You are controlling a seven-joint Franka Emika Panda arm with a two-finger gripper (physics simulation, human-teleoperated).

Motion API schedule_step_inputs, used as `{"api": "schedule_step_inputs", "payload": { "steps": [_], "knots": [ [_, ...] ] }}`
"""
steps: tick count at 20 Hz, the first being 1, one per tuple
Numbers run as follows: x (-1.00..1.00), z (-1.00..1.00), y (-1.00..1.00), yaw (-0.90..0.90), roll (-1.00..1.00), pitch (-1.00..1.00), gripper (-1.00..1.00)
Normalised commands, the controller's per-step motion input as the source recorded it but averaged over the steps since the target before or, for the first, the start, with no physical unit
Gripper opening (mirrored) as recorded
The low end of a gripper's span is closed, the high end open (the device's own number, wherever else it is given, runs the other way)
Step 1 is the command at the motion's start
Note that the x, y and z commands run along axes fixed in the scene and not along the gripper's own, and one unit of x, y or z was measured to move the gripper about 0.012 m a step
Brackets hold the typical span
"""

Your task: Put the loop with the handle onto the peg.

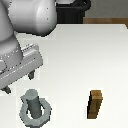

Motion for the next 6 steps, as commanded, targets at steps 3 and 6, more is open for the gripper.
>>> {"api": "schedule_step_inputs", "payload": {
  "steps": [3, 6],
  "knots": [
    [0.0, 0.0, 0.0, 0.0, 0.0, 0.0, -1.0],
    [0.0, 0.0, 0.0, 0.0, 0.0, 0.0, -1.0]
  ]
}}
